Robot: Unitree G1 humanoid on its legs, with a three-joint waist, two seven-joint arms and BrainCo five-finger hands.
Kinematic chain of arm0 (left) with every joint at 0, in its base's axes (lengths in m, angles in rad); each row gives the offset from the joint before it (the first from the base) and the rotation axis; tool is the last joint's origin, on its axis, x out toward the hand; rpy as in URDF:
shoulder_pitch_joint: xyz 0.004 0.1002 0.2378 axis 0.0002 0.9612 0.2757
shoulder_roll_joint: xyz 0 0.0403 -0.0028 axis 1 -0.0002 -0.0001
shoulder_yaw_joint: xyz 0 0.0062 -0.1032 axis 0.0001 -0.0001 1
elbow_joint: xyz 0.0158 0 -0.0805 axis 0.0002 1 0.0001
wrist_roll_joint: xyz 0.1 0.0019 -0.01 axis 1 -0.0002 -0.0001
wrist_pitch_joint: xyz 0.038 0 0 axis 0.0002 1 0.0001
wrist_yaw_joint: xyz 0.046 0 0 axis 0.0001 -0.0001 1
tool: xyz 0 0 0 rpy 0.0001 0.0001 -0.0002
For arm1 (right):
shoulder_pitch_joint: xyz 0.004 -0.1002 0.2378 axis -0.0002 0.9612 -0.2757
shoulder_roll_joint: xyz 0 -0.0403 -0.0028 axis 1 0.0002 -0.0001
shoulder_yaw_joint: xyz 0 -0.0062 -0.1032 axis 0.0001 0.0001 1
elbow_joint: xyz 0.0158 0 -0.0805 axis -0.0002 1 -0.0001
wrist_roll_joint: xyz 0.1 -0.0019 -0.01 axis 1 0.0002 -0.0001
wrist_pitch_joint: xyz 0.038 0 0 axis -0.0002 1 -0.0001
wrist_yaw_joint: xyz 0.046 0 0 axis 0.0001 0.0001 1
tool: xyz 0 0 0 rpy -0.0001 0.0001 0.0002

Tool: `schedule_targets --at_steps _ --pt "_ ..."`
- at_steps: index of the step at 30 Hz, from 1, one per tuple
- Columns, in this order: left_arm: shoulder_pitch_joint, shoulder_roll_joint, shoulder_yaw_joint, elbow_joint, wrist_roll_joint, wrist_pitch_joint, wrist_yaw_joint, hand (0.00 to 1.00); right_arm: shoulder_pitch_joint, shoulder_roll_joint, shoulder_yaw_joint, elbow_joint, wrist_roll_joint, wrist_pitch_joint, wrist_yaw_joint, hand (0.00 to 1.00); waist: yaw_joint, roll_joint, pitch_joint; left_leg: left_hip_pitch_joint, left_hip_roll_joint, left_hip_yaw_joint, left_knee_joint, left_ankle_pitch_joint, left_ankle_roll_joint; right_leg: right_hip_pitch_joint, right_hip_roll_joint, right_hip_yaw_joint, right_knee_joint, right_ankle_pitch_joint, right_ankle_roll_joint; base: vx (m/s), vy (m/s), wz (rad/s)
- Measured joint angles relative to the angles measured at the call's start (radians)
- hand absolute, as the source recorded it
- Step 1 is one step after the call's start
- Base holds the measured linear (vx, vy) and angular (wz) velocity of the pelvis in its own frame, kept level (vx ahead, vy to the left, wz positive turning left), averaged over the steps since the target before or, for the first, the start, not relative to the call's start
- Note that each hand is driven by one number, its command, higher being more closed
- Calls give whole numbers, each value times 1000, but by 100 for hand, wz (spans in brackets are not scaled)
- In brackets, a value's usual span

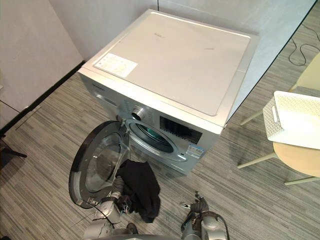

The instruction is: Pick up the laundry basket with both hands and put the clothes into the washing machine.

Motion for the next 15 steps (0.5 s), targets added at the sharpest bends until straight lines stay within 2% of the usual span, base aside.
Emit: schedule_targets --at_steps 1,2,3,4,5,6,7,8,9,10,11,12,15 --pt "-9 -3 29 1 -2 -1 10 100 -2 -5 13 4 0 0 0 0 0 -3 15 -9 21 -10 63 -4 6 13 11 6 0 -5 -5 154 -205 -49" --pt "-21 -5 86 1 -8 -8 37 100 -9 -14 43 5 0 -2 -1 0 3 -1 47 -40 75 -35 219 -10 25 39 44 26 -1 -15 -19 122 -168 -79" --pt "-33 -1 136 1 -15 -20 65 100 -30 -23 73 7 1 -5 -3 0 7 -16 88 -114 117 -105 395 -22 69 52 64 62 -2 -33 -30 97 -106 -88" --pt "-41 3 158 3 -22 -27 79 100 -48 -25 81 11 1 -4 -9 0 6 -15 101 -154 114 -163 460 -55 64 52 71 77 2 -47 -27 74 -6 -83" --pt "-79 12 174 11 -49 -33 109 100 -70 -25 83 21 3 -1 -25 0 1 -13 138 -226 96 -255 508 -123 29 46 82 97 12 -52 -31 40 58 -62" --pt "-126 22 185 17 -66 -37 130 100 -91 -22 84 22 5 -2 -36 0 2 -25 168 -299 71 -288 486 -140 17 22 80 118 26 -53 -30 31 58 -56" --pt "-152 24 201 17 -79 -42 139 100 -107 -20 85 23 5 -1 -41 0 4 -32 187 -329 61 -291 453 -139 17 8 77 131 35 -56 -29 7 118 -54" --pt "-201 27 228 16 -114 -61 172 100 -134 -19 90 21 9 -2 -50 0 4 -43 223 -362 45 -290 351 -122 22 -28 65 163 75 -63 -13 -5 204 -76" --pt "-237 25 260 13 -153 -79 203 100 -152 -12 91 9 15 -1 -70 0 15 -77 256 -376 32 -270 312 -58 11 -92 48 215 147 -74 14 -12 263 -77" --pt "-257 33 275 12 -171 -82 218 100 -154 2 91 -6 20 0 -83 0 16 -101 270 -380 24 -243 319 -61 16 -117 35 236 166 -75 19 -7 254 -53" --pt "-297 35 301 1 -196 -90 242 100 -160 14 91 -54 21 -1 -90 0 7 -114 298 -418 20 -233 362 -66 24 -140 22 251 168 -70 27 -9 236 -13" --pt "-335 32 313 -31 -218 -99 255 100 -166 14 93 -101 22 0 -104 0 8 -114 325 -470 26 -230 432 -73 37 -175 6 255 200 -69 31 -5 157 -4" --pt "-419 21 319 -53 -266 -143 276 100 -209 24 102 -178 42 -1 -119 0 10 -106 352 -599 42 -223 603 -119 63 -312 -25 304 344 -94 47 -122 202 -22"
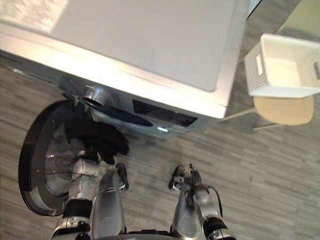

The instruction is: Pick up the laundry basket with both hands and put the clothes into the washing machine.

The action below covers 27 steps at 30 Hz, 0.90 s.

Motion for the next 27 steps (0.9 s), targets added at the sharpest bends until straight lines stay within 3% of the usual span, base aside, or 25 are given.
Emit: schedule_targets --at_steps 2,7,9,12,16,20,22,27 --pt "-105 -15 -1 -8 -24 -11 7 100 -81 28 13 -74 20 -5 -18 0 -1 25 18 -123 40 0 138 -84 22 -142 -3 51 124 -36 5 -142 204 -38" --pt "-236 -56 -9 -18 -25 -10 8 100 -98 139 72 -242 124 -34 -40 0 -3 25 52 -304 68 -1 314 -176 38 -367 -17 123 314 -91 5 -138 37 -15" --pt "-261 -71 -9 -35 -26 -7 24 100 -85 155 134 -326 249 -74 -32 0 -6 27 53 -417 96 -9 400 -201 42 -490 -11 161 386 -97 4 -121 71 -31" --pt "-311 -86 -13 -53 -29 -7 32 100 -44 147 139 -429 428 -122 -1 0 -14 28 55 -548 96 -42 483 -212 44 -611 -19 176 472 -109 -4 -85 32 2" --pt "-341 -80 -15 -74 -35 -9 49 100 7 141 126 -486 644 -167 87 0 -21 29 56 -632 98 -59 537 -218 46 -700 -19 195 537 -126 -11 -40 -28 4" --pt "-421 12 -8 -82 -59 -12 57 100 78 140 104 -556 865 -193 184 0 -34 29 56 -690 115 -64 552 -217 46 -763 -5 198 553 -125 -15 -21 -45 -10" --pt "-543 150 12 -82 -99 -10 71 100 118 141 100 -607 987 -210 224 0 -46 29 56 -727 129 -70 552 -212 45 -796 1 189 549 -119 -26 -5 -47 -14" --pt "-819 353 26 -78 -179 -12 93 100 139 139 94 -671 1066 -217 268 0 -53 28 55 -771 140 -90 541 -200 32 -822 19 164 537 -114 -36 5 -52 -5"
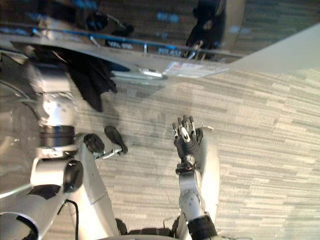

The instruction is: Pick up the laundry basket with both hands and put the clothes into the washing machine.

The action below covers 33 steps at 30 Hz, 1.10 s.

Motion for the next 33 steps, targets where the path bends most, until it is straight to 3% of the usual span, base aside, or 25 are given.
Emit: schedule_targets --at_steps 3,7,9,13,16,18,19,20,21,22,24,25,27,31,33 --pt "-174 95 -58 13 -38 6 1 100 -3 0 -4 -5 3 10 17 0 0 -2 -1 -21 1 4 -44 25 -13 -10 2 -23 -44 13 -16 -38 -50 1" --pt "-315 177 -200 94 -93 17 0 100 -11 -6 -14 -8 11 33 17 0 -3 -11 -1 -39 4 37 -128 83 -17 -32 2 -44 -118 52 -26 -45 -46 9" --pt "-402 267 -312 122 -115 21 -3 100 -11 -6 -20 -37 11 55 26 0 0 -15 -1 -81 5 35 -157 112 -14 -61 11 -58 -155 80 -32 -77 -36 -3" --pt "-494 313 -427 121 -123 5 -5 100 0 -6 -31 -80 12 86 38 0 5 -24 3 -123 5 46 -181 144 2 -96 15 -66 -198 118 -32 -65 21 -8" --pt "-501 312 -541 101 135 -17 39 100 0 -6 -38 -81 11 99 68 0 7 -24 3 -126 5 56 -180 147 9 -97 14 -64 -224 152 -24 -43 61 -11" --pt "-525 332 -714 81 682 63 76 100 0 -6 -44 -77 14 107 110 0 11 -24 3 -126 4 61 -180 148 30 -92 14 -63 -235 171 -17 -36 50 -6" --pt "-529 345 -748 81 831 81 67 100 -2 -6 -45 -74 16 107 123 0 12 -24 3 -126 4 61 -180 147 32 -90 14 -64 -238 174 -14 -37 40 -6" --pt "-524 366 -791 92 1063 101 44 0 -7 -6 -47 -64 27 105 144 0 12 -24 3 -122 5 60 -180 147 38 -81 14 -68 -243 175 -12 -27 26 -3" --pt "-517 373 -804 107 1162 112 32 0 -8 -6 -48 -59 33 104 150 0 13 -24 3 -117 4 62 -181 147 39 -77 13 -68 -244 175 -12 -34 22 1" --pt "-494 380 -841 156 1350 139 -36 0 -9 -6 -50 -46 36 95 164 0 15 -25 2 -96 4 75 -188 146 41 -67 12 -67 -247 175 -12 -31 0 6" --pt "-452 379 -889 219 1466 164 -111 0 -9 -5 -50 -35 40 85 163 0 17 -25 2 -70 4 94 -198 146 42 -57 11 -56 -253 175 -11 -31 -13 2" --pt "-380 361 -911 275 1520 178 -185 0 -9 -5 -46 -26 40 85 161 0 18 -25 2 -55 6 101 -210 146 41 -45 15 -56 -265 177 -8 -29 -9 -5" --pt "-302 333 -884 294 1532 203 -209 0 -9 -6 -41 -22 40 86 160 0 15 -26 2 -53 8 102 -222 147 38 -40 17 -59 -279 180 -7 -48 -5 -2" --pt "-284 333 -877 284 1525 193 -248 0 -10 -14 -42 -9 40 86 160 0 22 -26 1 -43 11 116 -255 156 32 -30 19 -68 -321 192 -4 -72 1 -4" --pt "-300 306 -825 276 1487 200 -291 0 -10 -17 -42 4 40 85 157 0 23 -28 1 -38 17 124 -271 159 33 -14 19 -84 -355 212 -5 -81 33 -12"
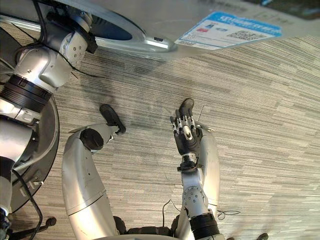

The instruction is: Pick up the laundry basket with both hands and put the clothes into the washing machine.

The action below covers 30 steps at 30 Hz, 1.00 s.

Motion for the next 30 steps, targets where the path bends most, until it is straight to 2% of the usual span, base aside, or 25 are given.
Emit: schedule_targets --at_steps 1,3,7,9,13,16,19,21,22,24,26,30 --pt "-4 -18 28 2 -5 1 -3 0 0 0 0 2 0 0 0 0 -1 0 0 1 0 3 -6 2 -1 2 0 -2 -8 3 1 -84 30 -4" --pt "-9 -91 137 6 -50 12 50 0 -2 1 0 10 -1 0 0 0 -4 -6 -4 4 0 15 -26 12 5 5 -3 -10 -29 5 4 -85 23 -3" --pt "9 -127 241 49 -34 36 139 0 -13 11 0 49 -1 -17 0 0 -13 -30 -18 5 0 12 -48 31 -1 6 -4 -26 -41 22 -11 -85 1 0" --pt "69 -136 331 53 -17 55 170 0 -19 11 -1 66 -2 -26 0 0 -11 -33 -20 11 4 8 -55 42 3 12 -2 -35 -40 25 -11 -73 -18 1" --pt "376 -170 498 61 106 96 340 0 -57 10 -4 160 -10 -78 -8 0 -2 -33 -20 82 1 12 -102 60 -11 74 -2 -51 -60 16 -27 -69 -24 5" --pt "596 -230 591 85 167 125 356 0 -58 7 -13 217 -19 -115 -48 0 7 -32 -20 162 -14 21 -161 81 -25 139 1 -59 -91 11 -33 -48 -42 11" --pt "775 -304 638 103 177 119 368 0 -56 -3 -14 270 -53 -132 -78 0 27 -31 -23 248 -16 28 -215 95 -43 218 13 -69 -125 6 -41 -17 -46 6" --pt "908 -419 677 119 177 119 379 0 -50 -19 -16 306 -119 -135 -119 0 30 -19 -57 306 -30 31 -265 111 -53 271 12 -80 -152 0 -44 -11 -59 13" --pt "934 -445 688 124 176 122 379 0 -48 -24 -16 313 -132 -135 -129 0 30 -20 -58 328 -31 36 -276 112 -56 290 13 -81 -158 -1 -45 -3 -57 11" --pt "1047 -530 714 124 155 125 378 0 -20 -38 -24 320 -179 -135 -160 0 30 -13 -72 416 -46 45 -309 116 -62 364 13 -83 -172 -10 -44 -4 -56 5" --pt "1111 -582 722 119 118 124 379 0 14 -54 -29 320 -206 -133 -178 0 34 1 -84 487 -54 47 -334 118 -66 432 12 -85 -183 -19 -38 -13 -74 12" --pt "1288 -633 670 23 4 81 374 0 98 -74 -28 336 -271 -121 -195 0 42 19 -126 707 -92 65 -435 123 -88 643 3 -98 -246 -35 -16 8 -87 19"
